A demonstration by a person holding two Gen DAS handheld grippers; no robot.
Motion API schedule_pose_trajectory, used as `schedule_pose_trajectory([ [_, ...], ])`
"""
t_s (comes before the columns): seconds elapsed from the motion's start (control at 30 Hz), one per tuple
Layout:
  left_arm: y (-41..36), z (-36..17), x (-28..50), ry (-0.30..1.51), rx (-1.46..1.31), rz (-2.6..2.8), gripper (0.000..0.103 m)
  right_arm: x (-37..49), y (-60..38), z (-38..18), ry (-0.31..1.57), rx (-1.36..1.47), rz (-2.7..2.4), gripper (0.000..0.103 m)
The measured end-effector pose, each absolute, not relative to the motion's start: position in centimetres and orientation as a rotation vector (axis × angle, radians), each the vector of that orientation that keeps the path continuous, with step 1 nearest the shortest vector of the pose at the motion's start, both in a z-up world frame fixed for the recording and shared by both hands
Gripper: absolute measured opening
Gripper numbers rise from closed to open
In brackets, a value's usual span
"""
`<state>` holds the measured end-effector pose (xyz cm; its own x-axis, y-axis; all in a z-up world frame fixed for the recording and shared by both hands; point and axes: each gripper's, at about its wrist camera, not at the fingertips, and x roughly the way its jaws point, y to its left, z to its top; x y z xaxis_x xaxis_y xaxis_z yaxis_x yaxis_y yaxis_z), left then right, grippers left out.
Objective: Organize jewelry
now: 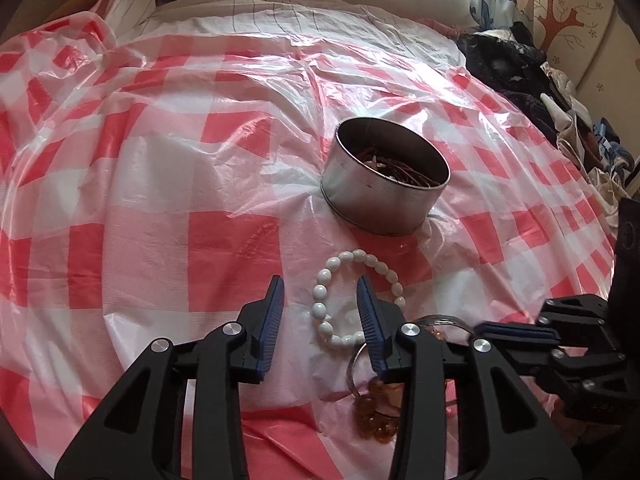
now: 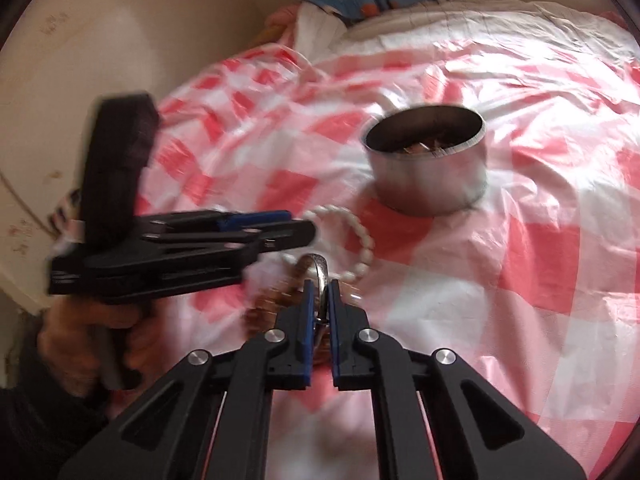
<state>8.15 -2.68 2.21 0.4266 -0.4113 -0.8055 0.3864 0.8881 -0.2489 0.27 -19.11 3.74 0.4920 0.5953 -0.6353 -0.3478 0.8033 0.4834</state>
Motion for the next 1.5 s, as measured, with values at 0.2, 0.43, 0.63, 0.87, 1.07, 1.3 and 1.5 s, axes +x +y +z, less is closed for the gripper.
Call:
schedule_pose_trajectory([
  [0.2, -1.9, 2.2, 8.6, 1.014, -0.066, -0.481, 0.038, -1.3, -22.4, 7.0, 0.734, 0.487, 0.744, 0.001],
  [0.43, -2.9, 1.6, 8.6, 1.031, -0.036, -0.493, 0.041, -0.4, -23.7, 6.8, 0.783, 0.47, 0.633, 0.001],
  [0.63, -3.9, 1.3, 8.6, 1.02, 0.007, -0.497, 0.046, 0.0, -21.3, 5.1, 0.935, 0.266, 0.548, 0.001],
  [0.87, -5.4, 0.7, 8.2, 1.005, 0.101, -0.494, 0.047, 0.7, -20.4, 2.5, 1.01, 0.045, 0.32, 0.018],
  [1.07, -5.6, 1.2, 7.9, 0.986, 0.136, -0.497, 0.006, 0.6, -19.4, 1.3, 1.032, -0.067, 0.286, 0.012],
  [1.3, -3.4, 3.9, 7.9, 0.913, -0.075, -0.59, 0.006, -0.4, -22.5, 4.5, 0.874, 0.236, 0.438, 0.012],
  [1.5, -3.0, 3.3, 8.4, 0.946, -0.083, -0.559, 0.007, -0.4, -24.7, 5.7, 0.804, 0.401, 0.471, 0.008],
])
